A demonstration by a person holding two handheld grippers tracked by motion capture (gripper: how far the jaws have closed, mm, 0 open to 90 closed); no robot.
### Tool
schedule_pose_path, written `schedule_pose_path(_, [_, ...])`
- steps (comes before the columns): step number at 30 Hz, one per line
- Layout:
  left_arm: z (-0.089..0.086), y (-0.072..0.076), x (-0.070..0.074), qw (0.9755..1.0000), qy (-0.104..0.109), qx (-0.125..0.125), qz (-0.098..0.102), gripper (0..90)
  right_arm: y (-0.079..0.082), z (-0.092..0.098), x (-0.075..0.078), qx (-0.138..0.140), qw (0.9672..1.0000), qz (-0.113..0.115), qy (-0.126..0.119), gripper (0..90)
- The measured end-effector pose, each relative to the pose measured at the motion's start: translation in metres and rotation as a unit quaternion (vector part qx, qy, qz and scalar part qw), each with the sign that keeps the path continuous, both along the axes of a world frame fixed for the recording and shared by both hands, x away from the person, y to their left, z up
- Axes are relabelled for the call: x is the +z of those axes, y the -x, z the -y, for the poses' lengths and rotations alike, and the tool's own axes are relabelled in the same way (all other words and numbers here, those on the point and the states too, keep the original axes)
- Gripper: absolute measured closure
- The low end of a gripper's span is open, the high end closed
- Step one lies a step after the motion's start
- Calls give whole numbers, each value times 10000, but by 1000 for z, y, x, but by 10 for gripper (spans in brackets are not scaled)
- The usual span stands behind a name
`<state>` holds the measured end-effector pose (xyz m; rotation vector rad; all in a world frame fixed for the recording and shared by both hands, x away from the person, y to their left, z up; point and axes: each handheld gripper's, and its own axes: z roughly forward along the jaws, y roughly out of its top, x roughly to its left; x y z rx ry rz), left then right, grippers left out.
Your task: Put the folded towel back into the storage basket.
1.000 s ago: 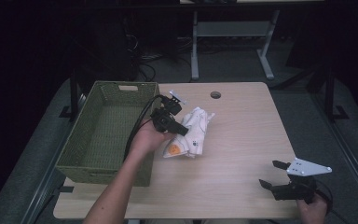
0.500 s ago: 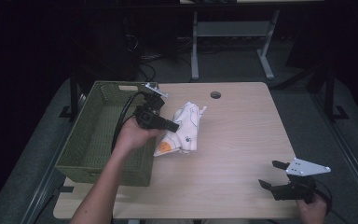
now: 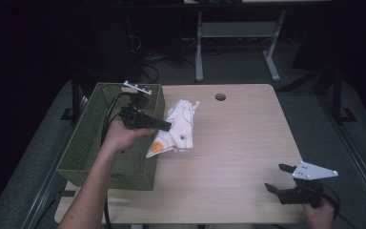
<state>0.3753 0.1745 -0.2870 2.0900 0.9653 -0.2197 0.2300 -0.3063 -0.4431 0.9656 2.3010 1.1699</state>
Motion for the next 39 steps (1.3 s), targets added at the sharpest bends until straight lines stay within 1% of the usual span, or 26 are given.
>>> schedule_pose_path(2, [-3, 0, 0, 10000, -40, 8, -6, 830, 0, 0, 0, -23, 10000, 28, -8, 135])
schedule_pose_path(4, [-8, 0, 0, 10000, -49, 45, -24, 830, 0, -1, 0, -34, 10000, 24, 6, 135])
schedule_pose_path(5, [-10, 0, 1, 10000, -87, 35, -26, 831, 0, -1, 0, -22, 10000, 9, 22, 135])
schedule_pose_path(14, [-30, -1, 8, 9999, 0, 136, -30, 830, -2, 0, -2, -70, 10000, -28, 25, 136])
schedule_pose_path(17, [-37, -2, 10, 9999, -18, 141, -39, 830, -2, 1, -3, -97, 9999, -29, 28, 135])
schedule_pose_path(21, [-46, -2, 13, 9998, 88, 197, -10, 830, -3, 2, -4, -146, 9999, -60, 40, 135])
schedule_pose_path(25, [-55, -1, 15, 9997, 68, 214, -3, 830, -5, 2, -5, -150, 9998, -63, 62, 135])
schedule_pose_path(28, [-63, -1, 15, 9996, 94, 256, -17, 830, -5, 1, -6, -163, 9998, -113, 62, 136])
schedule_pose_path(29, [-65, -1, 15, 9996, 80, 269, -28, 830, -5, 1, -6, -159, 9998, -92, 77, 135])
schedule_pose_path(31, [-71, -1, 14, 9995, 35, 308, -43, 830, -6, 0, -7, -162, 9997, -125, 94, 135])
schedule_pose_path(33, [-76, -1, 13, 9995, 51, 320, -57, 829, -6, 0, -7, -164, 9997, -145, 99, 135])
schedule_pose_path(36, [-84, -3, 13, 9993, 59, 365, -86, 829, -6, 0, -6, -174, 9997, -111, 104, 135])
schedule_pose_path(37, [-84, -4, 13, 9991, 102, 409, -93, 829, -7, 0, -6, -178, 9997, -109, 103, 135])
schedule_pose_path(39, [-89, -5, 13, 9990, 73, 435, -118, 829, -7, 0, -6, -197, 9997, -122, 101, 135])
